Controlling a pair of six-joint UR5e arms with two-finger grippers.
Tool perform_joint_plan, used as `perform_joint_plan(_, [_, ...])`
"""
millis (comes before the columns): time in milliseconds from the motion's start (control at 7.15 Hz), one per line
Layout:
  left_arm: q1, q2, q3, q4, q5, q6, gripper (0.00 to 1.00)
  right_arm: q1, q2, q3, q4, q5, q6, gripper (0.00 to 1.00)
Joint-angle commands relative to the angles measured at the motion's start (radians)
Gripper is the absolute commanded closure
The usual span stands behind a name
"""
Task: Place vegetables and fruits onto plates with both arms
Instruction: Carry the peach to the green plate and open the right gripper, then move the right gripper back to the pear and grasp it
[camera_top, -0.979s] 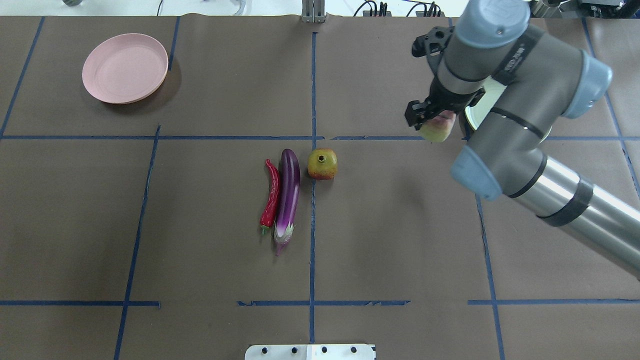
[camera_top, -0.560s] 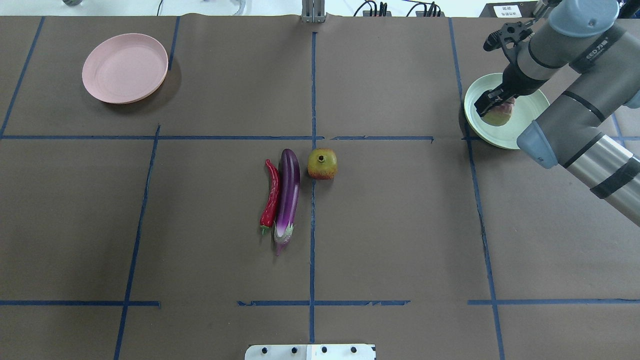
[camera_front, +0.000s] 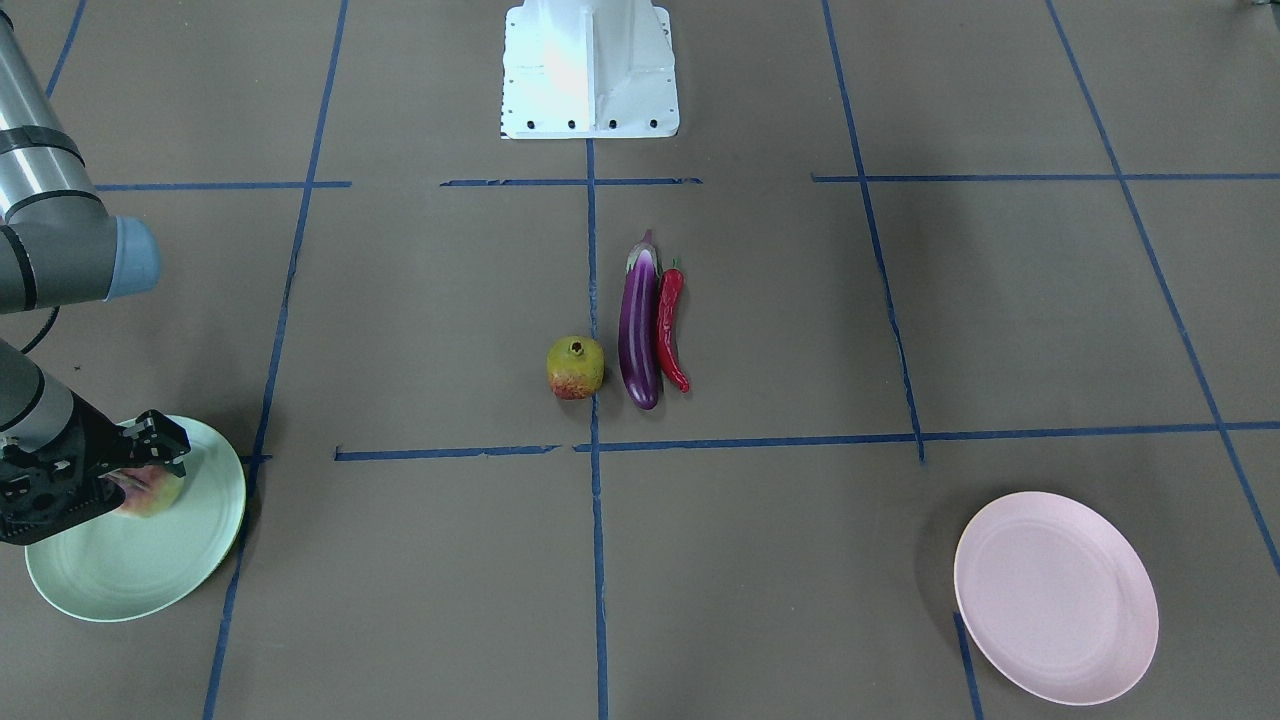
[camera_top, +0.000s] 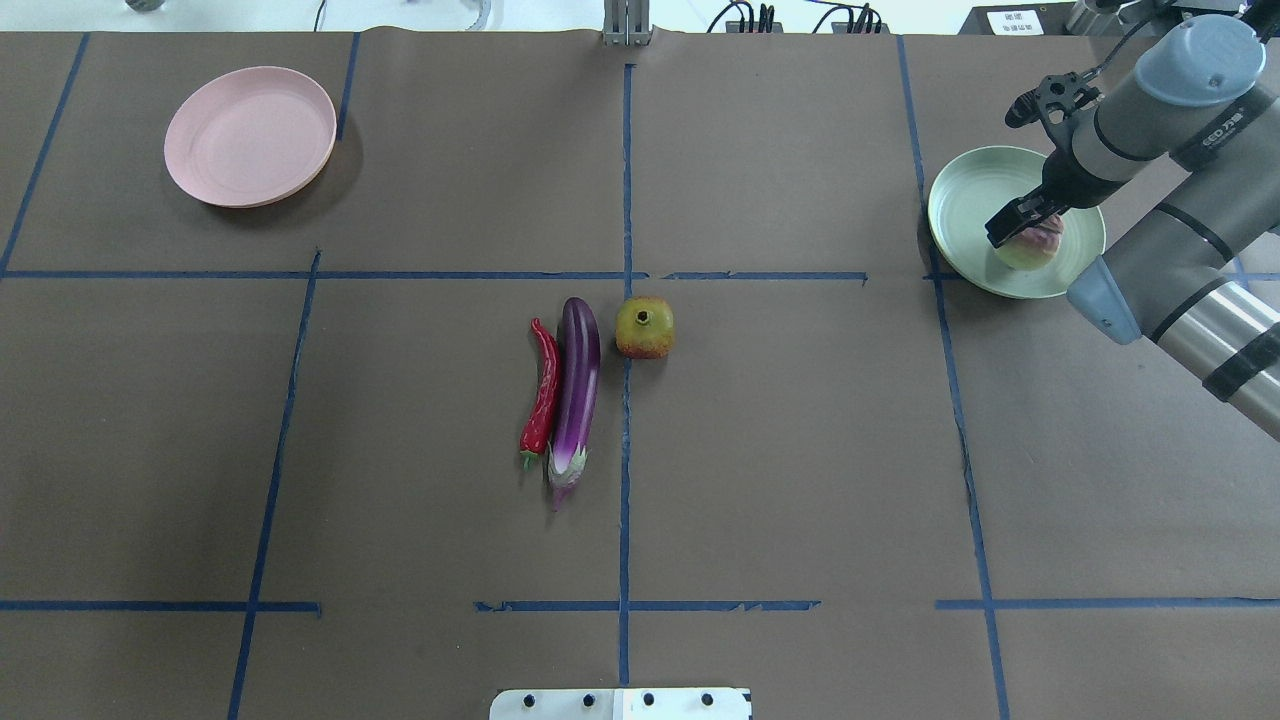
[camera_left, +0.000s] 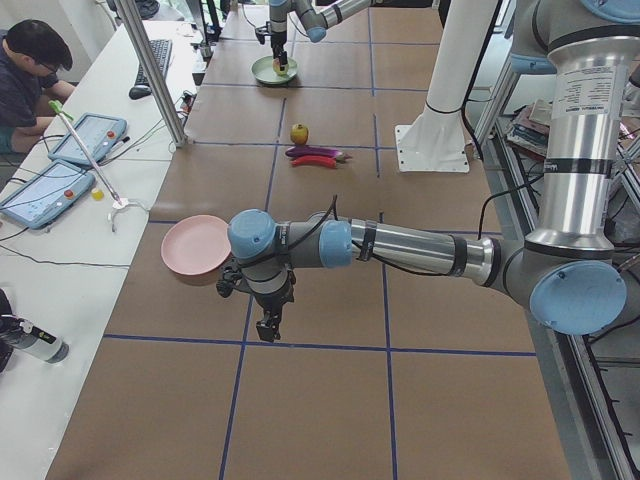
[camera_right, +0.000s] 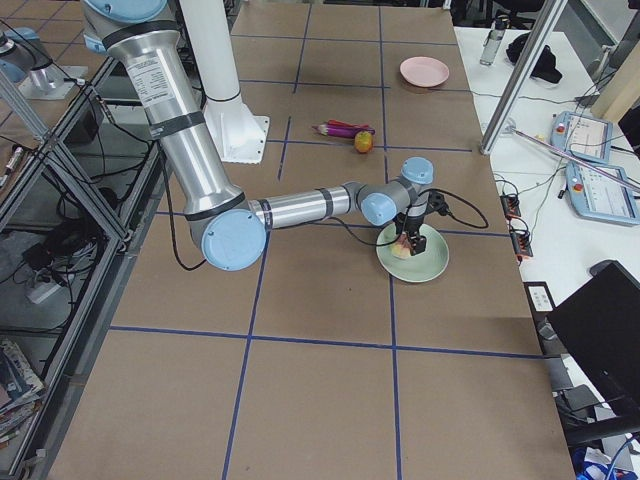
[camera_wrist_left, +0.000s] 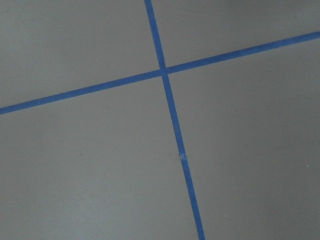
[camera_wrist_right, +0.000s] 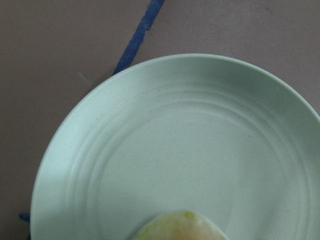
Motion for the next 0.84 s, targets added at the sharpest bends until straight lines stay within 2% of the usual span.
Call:
perform_joint_plan(0, [0.000,-0.001,-0.002,0.000,0.000,0.000,0.00,0.032,0.015,0.066,-0.032,0.019,0.008,0.00])
perform_joint_plan(140, [0.000,-0.001,-0.002,0.000,0.000,0.000,0.00,0.052,0.077,0.152,-0.189,0.069,0.040,0.00])
perform_joint_plan(280, [0.000,-0.001,-0.002,0.000,0.000,0.000,0.00,0.030,0.139,0.241,-0.326,0.068,0.139,0.00])
perform_joint_plan(420, [0.000,-0.001,0.000,0.000,0.000,0.000,0.00,-0.053,0.194,0.251,-0.335,0.050,0.295,0.00])
perform_joint_plan(699, [0.000,-0.001,0.001,-0.002,0.000,0.000,0.00,-0.285,0.353,0.231,-0.340,-0.149,0.600,0.00])
